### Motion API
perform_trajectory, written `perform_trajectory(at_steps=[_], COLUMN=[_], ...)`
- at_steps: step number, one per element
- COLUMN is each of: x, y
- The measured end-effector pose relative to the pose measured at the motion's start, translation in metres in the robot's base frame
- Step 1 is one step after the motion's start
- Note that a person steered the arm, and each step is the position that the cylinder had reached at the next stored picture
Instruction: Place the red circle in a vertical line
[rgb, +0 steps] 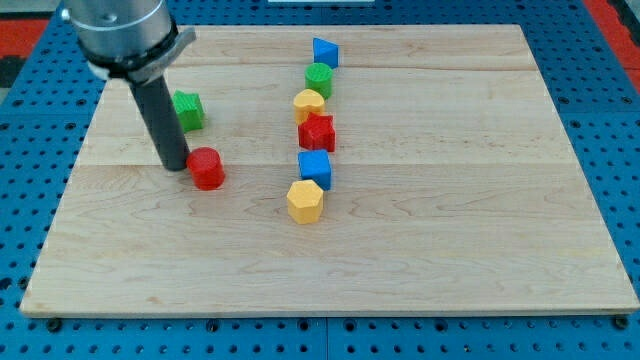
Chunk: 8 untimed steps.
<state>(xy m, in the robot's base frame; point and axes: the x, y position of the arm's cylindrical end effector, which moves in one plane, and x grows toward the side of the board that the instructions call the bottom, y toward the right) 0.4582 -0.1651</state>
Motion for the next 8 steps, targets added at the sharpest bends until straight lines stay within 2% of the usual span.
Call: perform_trajectory(at_steps=[1, 2, 3, 4, 5, 6, 8], x=[0.039, -0.002, -0.028, -0.053, -0.069, -0.048, 0.013], y=[0.013, 0.013, 0.020, 0.002, 0.023, 0.074, 0.034])
